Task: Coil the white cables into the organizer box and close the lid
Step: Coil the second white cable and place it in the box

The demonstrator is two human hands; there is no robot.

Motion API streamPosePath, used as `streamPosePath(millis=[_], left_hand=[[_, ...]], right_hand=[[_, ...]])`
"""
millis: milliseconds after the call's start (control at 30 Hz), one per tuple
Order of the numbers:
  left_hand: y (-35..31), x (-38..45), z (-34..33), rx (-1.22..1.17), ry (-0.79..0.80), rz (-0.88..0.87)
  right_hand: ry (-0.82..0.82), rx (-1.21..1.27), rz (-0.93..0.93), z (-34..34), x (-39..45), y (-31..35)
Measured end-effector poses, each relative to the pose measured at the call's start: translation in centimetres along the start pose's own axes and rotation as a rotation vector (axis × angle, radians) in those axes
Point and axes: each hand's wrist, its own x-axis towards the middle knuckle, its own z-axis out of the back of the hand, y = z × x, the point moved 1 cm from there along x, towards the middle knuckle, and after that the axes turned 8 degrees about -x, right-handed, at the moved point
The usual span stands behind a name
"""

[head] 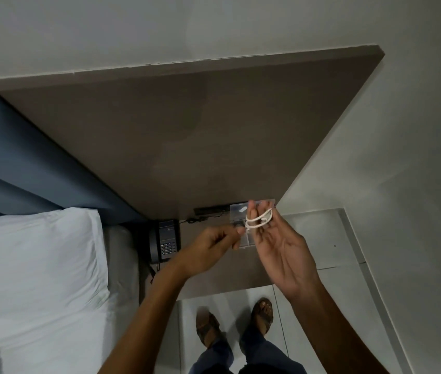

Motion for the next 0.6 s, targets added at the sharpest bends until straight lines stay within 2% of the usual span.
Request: streamPosePath(millis=[33, 67, 133, 167, 200, 233, 267, 333, 467, 533, 600], left_hand=[[0.0, -0.2, -0.3, 0.033, 0.017, 0.002], [-0.1, -0.3, -0.4, 0.056, 0.033, 0.005], [-0.7, -0.3, -0.1, 0.078, 0.051, -0.001], [-1.3, -0.3, 0.3, 0.08, 0.052, -0.009], [-1.9, -0.2, 0.9, 0.072, 0.05, -0.026], [-2.5, 0.0, 1.6, 0.061, 0.044, -0.043], [-3.0, 0.2, 2.3, 0.057, 0.029, -0.056], [-3.5, 0.6, 3.5, 0.043, -0.015, -0.065], [-3.5, 1.0, 3.4, -0.063, -0.026, -0.044], [-3.3, 1.0, 2.4, -0.122, -0.031, -0.053], [-3.0, 1.1, 1.3, -0.142, -0.041, -0.037]], right_hand=[[-0.03, -0.069, 0.068, -0.2, 0.5, 0.1], [-0.084, -0.314, 0.147, -0.2, 0.8, 0.1], [-0.18, -1.146, 0.336, 0.2, 0.9, -0.3], [-0.177, -1.505, 0.41, 0.4, 0.9, -0.6], [-0.134, -1.735, 0.428, 0.7, 0.9, -0.9], [-0.085, -1.812, 0.373, 0.9, 0.8, -1.1], [-0.033, -1.796, 0.279, 1.3, 0.7, -1.0], [0.097, -1.58, 0.052, 1.3, 0.4, -0.6], [0.284, -0.89, -0.266, 0.5, 0.0, 0.3], [0.36, -0.486, -0.341, -0.2, 0.1, 0.1], [0.33, -0.205, -0.254, -0.8, 0.2, 0.2]])
